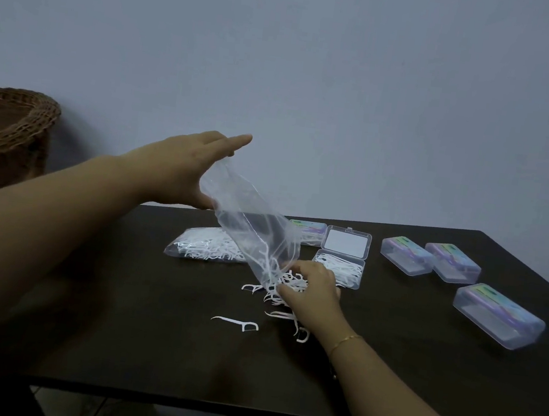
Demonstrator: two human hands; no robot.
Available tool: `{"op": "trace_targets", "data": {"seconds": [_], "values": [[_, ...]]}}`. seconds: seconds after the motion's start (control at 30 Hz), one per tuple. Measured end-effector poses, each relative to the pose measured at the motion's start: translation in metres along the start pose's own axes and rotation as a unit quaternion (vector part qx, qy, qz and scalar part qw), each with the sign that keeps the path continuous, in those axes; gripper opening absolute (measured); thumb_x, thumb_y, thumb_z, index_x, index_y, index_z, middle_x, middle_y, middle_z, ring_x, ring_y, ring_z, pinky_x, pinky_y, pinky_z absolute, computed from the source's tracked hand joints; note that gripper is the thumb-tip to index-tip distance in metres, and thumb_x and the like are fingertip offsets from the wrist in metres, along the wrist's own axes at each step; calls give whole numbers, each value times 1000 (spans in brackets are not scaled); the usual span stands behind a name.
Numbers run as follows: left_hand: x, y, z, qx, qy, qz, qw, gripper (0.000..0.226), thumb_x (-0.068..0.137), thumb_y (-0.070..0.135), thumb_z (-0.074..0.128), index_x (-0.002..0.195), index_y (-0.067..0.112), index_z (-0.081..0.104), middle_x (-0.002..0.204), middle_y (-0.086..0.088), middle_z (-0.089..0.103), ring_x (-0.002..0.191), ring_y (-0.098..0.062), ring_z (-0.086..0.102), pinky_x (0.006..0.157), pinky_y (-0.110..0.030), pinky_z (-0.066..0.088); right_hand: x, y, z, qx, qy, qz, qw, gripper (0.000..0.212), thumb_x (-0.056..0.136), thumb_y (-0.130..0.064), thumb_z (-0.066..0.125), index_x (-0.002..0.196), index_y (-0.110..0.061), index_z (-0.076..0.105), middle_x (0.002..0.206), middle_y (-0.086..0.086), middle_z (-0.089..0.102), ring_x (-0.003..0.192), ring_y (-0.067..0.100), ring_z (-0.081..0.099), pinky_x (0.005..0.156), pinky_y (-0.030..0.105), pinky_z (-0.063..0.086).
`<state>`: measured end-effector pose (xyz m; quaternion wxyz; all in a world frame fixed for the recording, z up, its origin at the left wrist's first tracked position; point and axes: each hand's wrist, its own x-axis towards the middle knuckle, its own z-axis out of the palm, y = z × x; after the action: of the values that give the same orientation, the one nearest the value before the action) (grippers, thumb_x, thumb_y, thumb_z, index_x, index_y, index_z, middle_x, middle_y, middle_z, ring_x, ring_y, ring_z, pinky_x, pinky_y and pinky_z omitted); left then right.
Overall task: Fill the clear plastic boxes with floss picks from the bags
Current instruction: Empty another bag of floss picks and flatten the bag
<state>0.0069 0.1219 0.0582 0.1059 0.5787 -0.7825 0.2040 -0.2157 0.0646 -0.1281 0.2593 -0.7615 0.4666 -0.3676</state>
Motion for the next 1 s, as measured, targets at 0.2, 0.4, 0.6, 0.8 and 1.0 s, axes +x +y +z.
{"op": "trace_targets", "data": {"seconds": [0.2,0.4,0.6,0.8,1.0], "values": [[-1,3,5,-26,6,-5,1000,110,68,31,84,151,32,11,135,0,45,118,-14,48,91,-20,32,-4,-1,1,5,-23,-28,999,50,76,-43,73,121,-48,52,122,-10,47,120,10,33,104,36,24],[-1,0,7,-31,6,-4,999,110,67,33,84,151,31,12,135,-1,46,118,-15,48,92,-21,34,1,4,1,-32,34,-17,999,24,89,-37,60,108,-25,69,115,-8,59,113,16,43,93,34,29],[-5,-6,6,-24,13,-15,1000,110,67,32,84,151,32,12,134,-1,46,118,-16,48,91,-20,33,-1,3,-2,-24,57,1,998,29,85,-30,63,113,-35,63,116,-9,58,116,15,43,99,36,29],[-8,-7,12,-43,17,-15,999,110,66,34,83,150,32,13,133,-2,47,114,-15,50,92,-22,34,-5,0,4,-32,23,-66,997,37,81,-40,69,116,-48,60,123,-12,46,118,8,34,94,29,18],[-11,-12,17,-15,-5,-21,1000,113,66,38,83,151,34,9,135,-1,46,118,-18,49,94,-26,38,-2,6,2,-22,104,-78,991,15,82,-32,70,96,-32,75,107,-10,58,108,12,43,89,33,29]]}}
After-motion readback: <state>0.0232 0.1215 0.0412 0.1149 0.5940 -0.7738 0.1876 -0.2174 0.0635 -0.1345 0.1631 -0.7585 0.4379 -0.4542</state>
